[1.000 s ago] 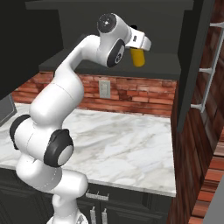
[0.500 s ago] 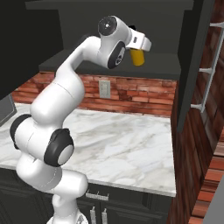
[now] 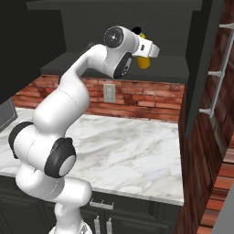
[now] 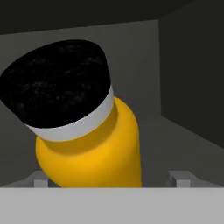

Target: Sort all alcoholic drinks to one cabinet, and non-alcoholic drinks to the other.

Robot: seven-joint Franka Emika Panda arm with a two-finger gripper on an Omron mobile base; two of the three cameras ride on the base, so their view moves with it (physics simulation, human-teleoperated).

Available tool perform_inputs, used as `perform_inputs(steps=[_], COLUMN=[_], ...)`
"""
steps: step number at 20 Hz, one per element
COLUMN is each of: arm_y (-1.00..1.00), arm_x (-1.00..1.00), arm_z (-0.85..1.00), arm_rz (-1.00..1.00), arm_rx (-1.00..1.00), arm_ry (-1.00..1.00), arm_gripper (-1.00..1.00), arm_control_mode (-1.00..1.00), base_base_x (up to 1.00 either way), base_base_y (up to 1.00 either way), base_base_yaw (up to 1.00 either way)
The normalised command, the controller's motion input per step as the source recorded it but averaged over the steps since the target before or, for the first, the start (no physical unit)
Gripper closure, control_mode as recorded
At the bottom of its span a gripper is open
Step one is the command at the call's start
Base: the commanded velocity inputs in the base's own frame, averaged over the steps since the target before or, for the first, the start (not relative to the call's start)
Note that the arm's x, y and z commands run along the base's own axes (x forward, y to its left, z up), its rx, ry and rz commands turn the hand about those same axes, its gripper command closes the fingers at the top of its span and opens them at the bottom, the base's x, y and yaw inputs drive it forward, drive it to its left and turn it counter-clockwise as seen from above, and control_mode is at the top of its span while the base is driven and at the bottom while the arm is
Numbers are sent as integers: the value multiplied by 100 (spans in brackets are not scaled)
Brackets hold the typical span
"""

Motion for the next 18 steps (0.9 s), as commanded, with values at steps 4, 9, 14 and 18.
perform_inputs(steps=[4, 9, 14, 18], arm_y=[-7, -8, -6, 0], arm_x=[3, -1, -13, -12], arm_z=[-10, -1, 15, 12], arm_rz=[0, 0, 0, 0], arm_rx=[0, 0, 0, 0], arm_ry=[-1, 0, 2, 0], arm_gripper=[-100, -100, -100, -100], arm_control_mode=[-100, -100, -100, -100], base_base_x=[0, 0, 0, 0], base_base_y=[0, 0, 0, 0], base_base_yaw=[0, 0, 0, 0])
